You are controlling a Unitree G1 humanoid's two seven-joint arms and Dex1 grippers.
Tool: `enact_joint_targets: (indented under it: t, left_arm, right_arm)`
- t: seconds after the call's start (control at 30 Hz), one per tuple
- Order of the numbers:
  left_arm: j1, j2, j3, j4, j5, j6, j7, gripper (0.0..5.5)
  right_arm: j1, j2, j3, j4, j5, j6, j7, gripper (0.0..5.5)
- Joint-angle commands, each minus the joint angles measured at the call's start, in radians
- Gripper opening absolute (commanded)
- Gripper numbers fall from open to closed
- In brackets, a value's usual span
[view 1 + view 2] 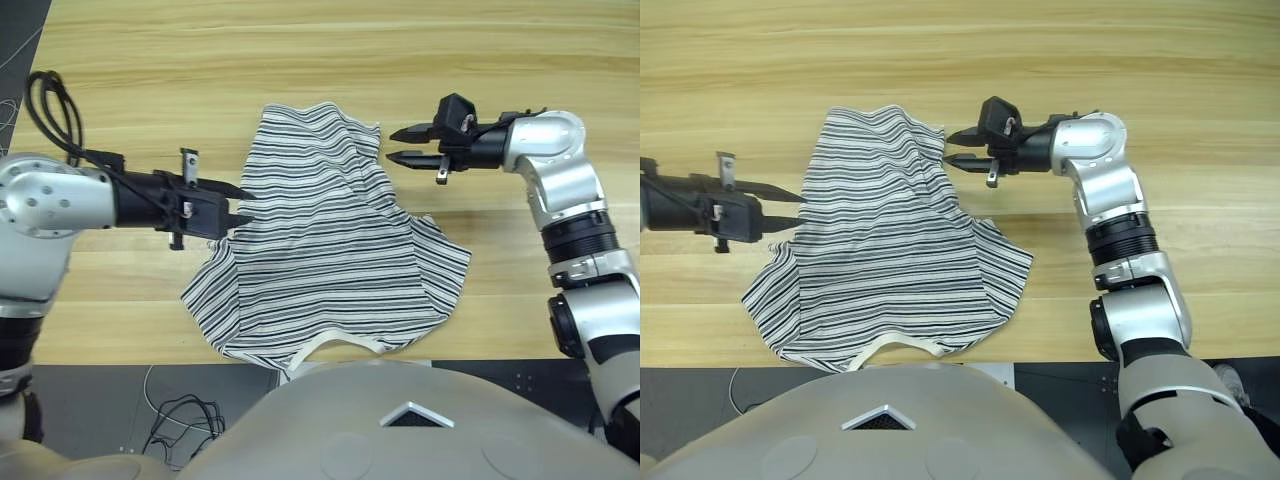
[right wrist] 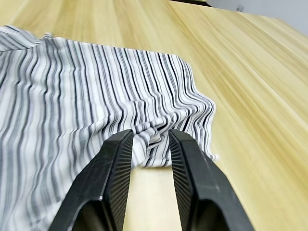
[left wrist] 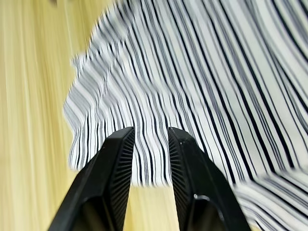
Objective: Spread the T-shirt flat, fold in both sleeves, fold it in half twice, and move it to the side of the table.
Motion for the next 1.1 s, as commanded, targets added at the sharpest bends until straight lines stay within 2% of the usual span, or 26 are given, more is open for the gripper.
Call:
enact_joint_targets:
  t: [0.03, 0.13, 0.27, 0.37, 0.63, 0.8, 0.93, 1.1]
  left_arm:
    - [-0.128, -0.195, -0.136, 0.236, 0.122, -0.060, 0.070, 1.29]
    - [-0.183, -0.264, -0.181, 0.452, 0.189, -0.132, 0.100, 1.29]
    - [-0.263, -0.299, -0.209, 0.763, 0.278, -0.239, 0.158, 1.29]
    - [-0.290, -0.316, -0.229, 0.912, 0.317, -0.327, 0.189, 1.29]
    - [-0.293, -0.331, -0.247, 0.978, 0.315, -0.415, 0.192, 1.29]
    - [-0.272, -0.327, -0.247, 0.979, 0.312, -0.434, 0.198, 1.29]
    - [-0.255, -0.329, -0.251, 0.958, 0.308, -0.436, 0.197, 1.29]
    - [-0.232, -0.315, -0.245, 0.945, 0.303, -0.437, 0.199, 1.29]
  right_arm:
    - [-0.118, 0.106, 0.016, 0.258, -0.091, -0.106, -0.118, 1.36]
    - [-0.194, 0.152, -0.006, 0.431, -0.129, -0.165, -0.202, 1.36]
    - [-0.266, 0.190, -0.034, 0.582, -0.155, -0.200, -0.263, 1.36]
    - [-0.282, 0.207, -0.026, 0.651, -0.196, -0.208, -0.306, 1.36]
    - [-0.263, 0.242, 0.007, 0.743, -0.318, -0.171, -0.387, 1.36]
    - [-0.276, 0.249, 0.085, 0.770, -0.442, -0.130, -0.541, 1.36]
    - [-0.320, 0.191, 0.099, 0.788, -0.503, -0.038, -0.715, 1.36]
    - [-0.375, 0.099, 0.095, 0.796, -0.552, 0.030, -0.786, 1.36]
